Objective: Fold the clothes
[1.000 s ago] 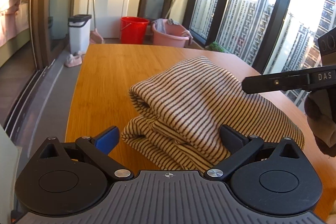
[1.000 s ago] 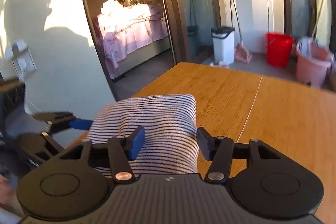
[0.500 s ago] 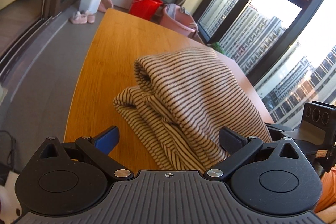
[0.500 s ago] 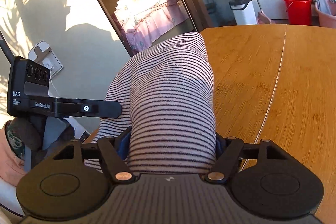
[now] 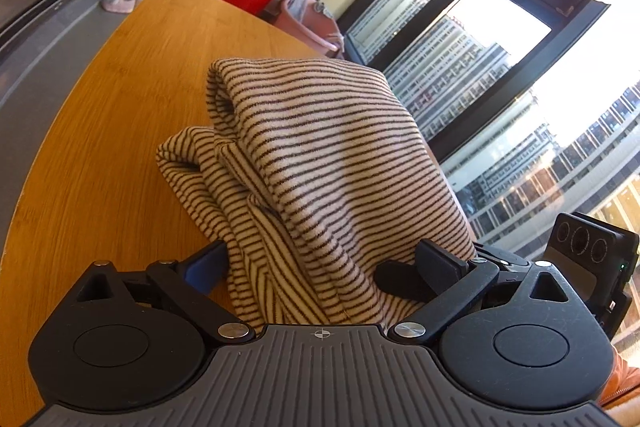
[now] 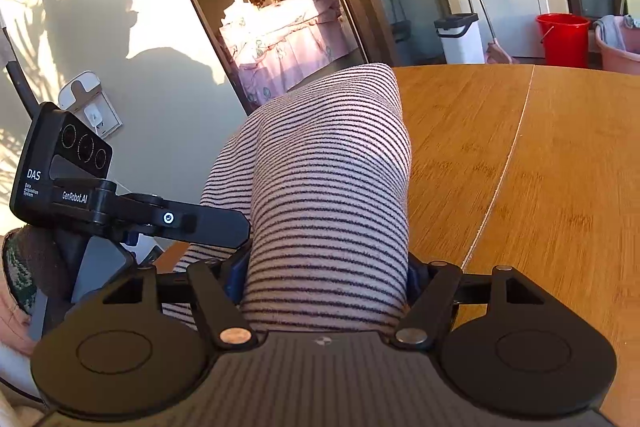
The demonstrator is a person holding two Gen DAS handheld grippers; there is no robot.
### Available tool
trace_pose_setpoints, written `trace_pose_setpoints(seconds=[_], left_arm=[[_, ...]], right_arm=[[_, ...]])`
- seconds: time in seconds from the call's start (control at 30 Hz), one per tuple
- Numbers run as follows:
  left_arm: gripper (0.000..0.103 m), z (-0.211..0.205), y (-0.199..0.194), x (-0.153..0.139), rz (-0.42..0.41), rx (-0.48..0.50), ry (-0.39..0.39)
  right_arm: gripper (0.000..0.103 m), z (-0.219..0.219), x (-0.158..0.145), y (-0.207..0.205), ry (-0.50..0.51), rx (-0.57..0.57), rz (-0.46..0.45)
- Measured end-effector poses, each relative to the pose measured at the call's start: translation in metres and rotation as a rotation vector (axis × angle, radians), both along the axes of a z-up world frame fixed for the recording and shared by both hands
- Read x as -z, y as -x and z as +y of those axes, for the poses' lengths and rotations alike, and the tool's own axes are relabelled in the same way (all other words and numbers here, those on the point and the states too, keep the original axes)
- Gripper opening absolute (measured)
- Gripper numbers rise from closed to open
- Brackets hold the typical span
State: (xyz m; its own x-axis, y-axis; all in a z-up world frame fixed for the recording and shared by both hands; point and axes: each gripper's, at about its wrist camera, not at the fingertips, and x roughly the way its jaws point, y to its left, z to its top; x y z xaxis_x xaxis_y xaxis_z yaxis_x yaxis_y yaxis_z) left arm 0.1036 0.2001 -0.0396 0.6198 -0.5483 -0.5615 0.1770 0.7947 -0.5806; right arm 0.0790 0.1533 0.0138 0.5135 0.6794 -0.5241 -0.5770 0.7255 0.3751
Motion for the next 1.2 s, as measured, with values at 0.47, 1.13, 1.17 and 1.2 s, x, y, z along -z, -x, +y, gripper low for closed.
trace_pose_setpoints(seconds=[0.47, 1.13, 1.17, 1.2], left_arm=[[0.093, 0.003, -0.119, -0.035, -0.239, 0.018, -0.177], [0.100, 0.019, -0.145, -0.003, -0.196, -0.083, -0.369], [0.100, 0.019, -0.147, -0.004, -0.198, -0.083, -0.372], [0.101, 0.019, -0.147, -0.005, -0.201, -0.083, -0.377]], right_arm=[[0.053, -0.010, -0.016, -0.126, -0.153, 0.150, 0.002], [0.086, -0.002, -0.049, -0.151, 0.073, 0.180, -0.225], [0.074, -0.003, -0.056, -0.154, 0.070, 0.184, -0.248], [0.051, -0.001, -0.060, -0.160, 0.063, 0.179, -0.251]])
